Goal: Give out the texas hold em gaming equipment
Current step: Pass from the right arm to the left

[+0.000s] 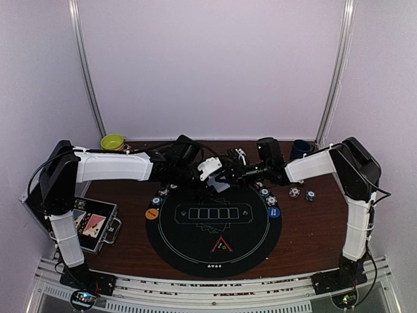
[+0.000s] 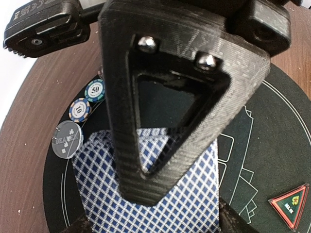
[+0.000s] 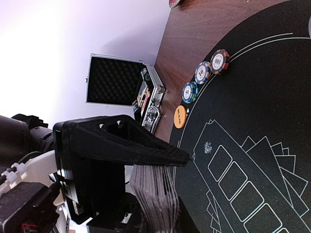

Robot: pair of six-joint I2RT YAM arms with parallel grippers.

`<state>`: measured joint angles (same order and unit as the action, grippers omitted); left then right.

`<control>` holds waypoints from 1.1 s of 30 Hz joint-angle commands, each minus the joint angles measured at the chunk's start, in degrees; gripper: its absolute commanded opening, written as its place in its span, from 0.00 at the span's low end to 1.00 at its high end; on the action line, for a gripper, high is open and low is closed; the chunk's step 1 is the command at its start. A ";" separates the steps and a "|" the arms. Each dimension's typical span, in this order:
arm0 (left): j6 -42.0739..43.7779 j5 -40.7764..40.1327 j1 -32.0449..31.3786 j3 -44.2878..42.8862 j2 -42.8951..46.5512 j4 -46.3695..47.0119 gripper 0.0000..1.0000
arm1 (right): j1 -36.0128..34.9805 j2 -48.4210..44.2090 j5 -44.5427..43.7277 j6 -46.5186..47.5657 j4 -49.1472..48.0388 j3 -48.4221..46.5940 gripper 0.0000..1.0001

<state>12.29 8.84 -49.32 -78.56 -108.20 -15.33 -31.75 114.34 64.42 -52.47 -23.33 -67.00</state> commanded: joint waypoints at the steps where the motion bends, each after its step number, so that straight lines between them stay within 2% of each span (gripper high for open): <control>1: 0.45 0.55 -0.16 -1.34 -1.18 0.93 0.57 | -0.68 0.43 1.16 0.08 -1.01 -0.63 0.08; 6: 0.45 0.41 -0.18 -0.97 -1.13 1.00 0.58 | -0.68 0.27 1.51 0.09 -1.02 -0.83 0.24; 10: 0.53 0.85 -0.16 -0.78 -0.90 1.00 0.58 | -0.62 0.21 1.71 0.15 -0.93 -1.01 0.29; 12: 0.54 1.13 -0.16 -0.80 -0.82 1.01 0.58 | -0.68 0.19 1.82 0.17 -0.93 -1.02 0.27; 20: 0.59 0.39 -0.16 -0.71 -0.88 0.97 0.60 | -0.68 0.33 2.26 0.01 -0.98 -1.18 0.03; 21: 0.55 0.41 -0.16 -0.71 -0.87 0.99 0.64 | -0.68 0.32 2.35 0.00 -0.93 -1.20 0.00; 28: -2.02 -0.95 -0.22 -0.73 -1.72 1.27 0.97 | -0.71 -0.97 1.37 -2.78 -4.51 0.47 0.00; 33: -3.73 -0.92 -0.23 -0.64 -1.86 2.42 0.98 | -0.68 -1.93 -0.50 -2.29 -4.71 1.33 0.00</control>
<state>10.55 8.34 -49.34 -78.56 -109.03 -15.62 -32.14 114.56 65.17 -54.39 -25.41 -66.65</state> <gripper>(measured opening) 0.977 0.129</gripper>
